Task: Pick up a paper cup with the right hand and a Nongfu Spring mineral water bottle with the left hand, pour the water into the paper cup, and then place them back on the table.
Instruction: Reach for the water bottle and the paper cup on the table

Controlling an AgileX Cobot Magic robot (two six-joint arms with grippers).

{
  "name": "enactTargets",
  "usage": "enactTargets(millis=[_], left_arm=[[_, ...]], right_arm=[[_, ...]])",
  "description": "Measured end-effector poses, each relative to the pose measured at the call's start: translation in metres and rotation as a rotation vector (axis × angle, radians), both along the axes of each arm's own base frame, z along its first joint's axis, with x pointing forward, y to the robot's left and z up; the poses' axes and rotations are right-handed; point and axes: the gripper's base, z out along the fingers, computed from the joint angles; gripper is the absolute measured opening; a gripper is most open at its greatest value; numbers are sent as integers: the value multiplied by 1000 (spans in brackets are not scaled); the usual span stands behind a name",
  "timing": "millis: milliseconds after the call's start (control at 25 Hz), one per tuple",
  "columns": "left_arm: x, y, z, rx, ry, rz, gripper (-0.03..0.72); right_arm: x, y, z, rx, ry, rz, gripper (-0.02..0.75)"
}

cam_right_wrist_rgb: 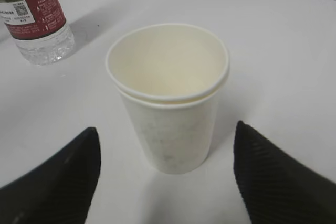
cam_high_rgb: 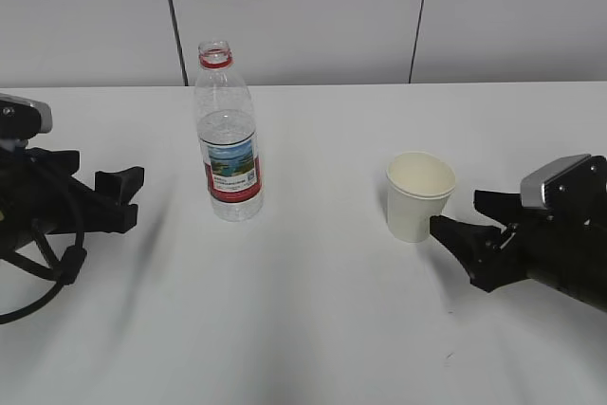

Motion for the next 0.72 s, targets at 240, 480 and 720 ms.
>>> enactTargets(millis=[240,480,720], left_arm=[[0,0,1,-3,-8,0,508],[0,0,1,-5,-15,0,508],[1,0,2,-7,-21,0,508]], right_arm=[[1,0,-23,-103,9,44,582],[15,-1,-30,-116,-7,46,582],[28,0,-24,-120,-62,67,582]])
